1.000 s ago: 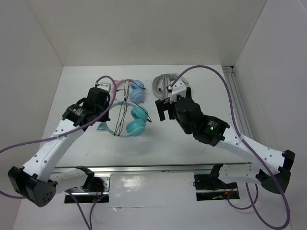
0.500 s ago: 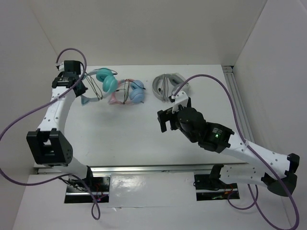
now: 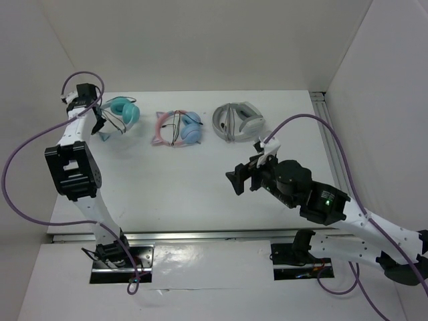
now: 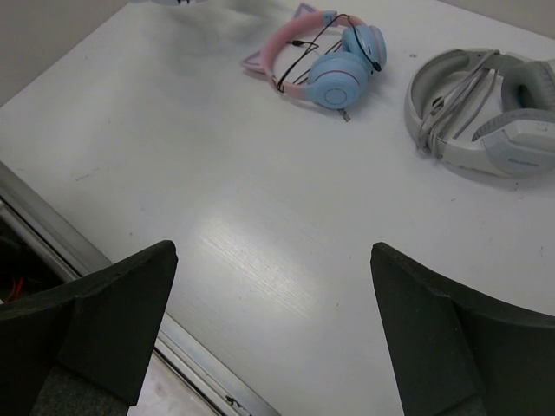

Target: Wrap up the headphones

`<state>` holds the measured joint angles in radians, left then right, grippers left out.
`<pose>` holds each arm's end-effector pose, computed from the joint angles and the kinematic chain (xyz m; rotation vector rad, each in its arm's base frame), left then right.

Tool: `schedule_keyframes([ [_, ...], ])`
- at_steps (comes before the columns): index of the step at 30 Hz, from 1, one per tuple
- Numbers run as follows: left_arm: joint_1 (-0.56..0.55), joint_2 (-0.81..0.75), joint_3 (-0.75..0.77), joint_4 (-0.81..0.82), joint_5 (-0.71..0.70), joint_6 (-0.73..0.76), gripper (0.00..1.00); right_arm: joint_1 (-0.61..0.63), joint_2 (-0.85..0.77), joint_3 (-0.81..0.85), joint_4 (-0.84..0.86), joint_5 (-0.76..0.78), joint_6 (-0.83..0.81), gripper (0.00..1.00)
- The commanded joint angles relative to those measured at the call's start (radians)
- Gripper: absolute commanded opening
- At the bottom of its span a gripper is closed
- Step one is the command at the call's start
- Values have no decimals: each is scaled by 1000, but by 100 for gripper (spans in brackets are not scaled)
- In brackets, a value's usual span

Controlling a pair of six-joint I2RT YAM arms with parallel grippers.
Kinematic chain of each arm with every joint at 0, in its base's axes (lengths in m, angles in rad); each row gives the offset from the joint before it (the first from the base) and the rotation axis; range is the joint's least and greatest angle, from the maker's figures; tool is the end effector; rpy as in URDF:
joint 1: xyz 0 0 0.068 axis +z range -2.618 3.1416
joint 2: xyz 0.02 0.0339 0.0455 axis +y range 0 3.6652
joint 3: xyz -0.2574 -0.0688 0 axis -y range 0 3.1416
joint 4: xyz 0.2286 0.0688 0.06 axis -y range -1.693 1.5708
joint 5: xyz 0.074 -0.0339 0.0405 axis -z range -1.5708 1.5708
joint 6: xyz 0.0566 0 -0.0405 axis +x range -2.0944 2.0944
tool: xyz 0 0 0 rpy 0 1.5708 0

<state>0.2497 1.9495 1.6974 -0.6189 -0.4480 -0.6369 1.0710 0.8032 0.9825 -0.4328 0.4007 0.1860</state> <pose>0.4126 0.1305 0.2581 -1.1855 2.0408 0.3607 0.1045 0.1453 0.3669 -0.5189 1.7606 0.5272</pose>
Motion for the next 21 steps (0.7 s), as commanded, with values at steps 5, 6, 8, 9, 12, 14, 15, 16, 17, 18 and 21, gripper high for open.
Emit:
schedule_keyframes([
  [5,66,-14,-116,264,37,-95,0,7,1,-22,35,-30,12,100],
  [6,77,-14,-136,303,73,-81,0,7,1,-33,45,-39,12,100],
  [8,88,-3,-159,375,101,-40,0,17,1,-42,45,-39,12,100],
  [9,88,23,-148,384,112,-29,0,17,1,-42,45,-39,12,100],
  [12,109,72,-139,409,164,-12,0,17,1,-42,45,-39,12,100],
  [14,109,92,-139,445,192,5,0,17,1,-42,45,-30,21,100],
  [15,118,106,-125,446,236,5,0,17,1,-53,45,-30,21,100],
  [16,118,124,-89,446,258,14,0,17,1,-53,45,-30,21,100],
  [17,118,162,-70,436,276,28,0,17,1,-67,45,-20,30,100],
  [18,118,178,-59,470,304,46,0,17,-9,-67,45,-20,30,100],
  [21,108,232,-4,458,361,126,0,17,-9,-91,45,-7,30,100],
])
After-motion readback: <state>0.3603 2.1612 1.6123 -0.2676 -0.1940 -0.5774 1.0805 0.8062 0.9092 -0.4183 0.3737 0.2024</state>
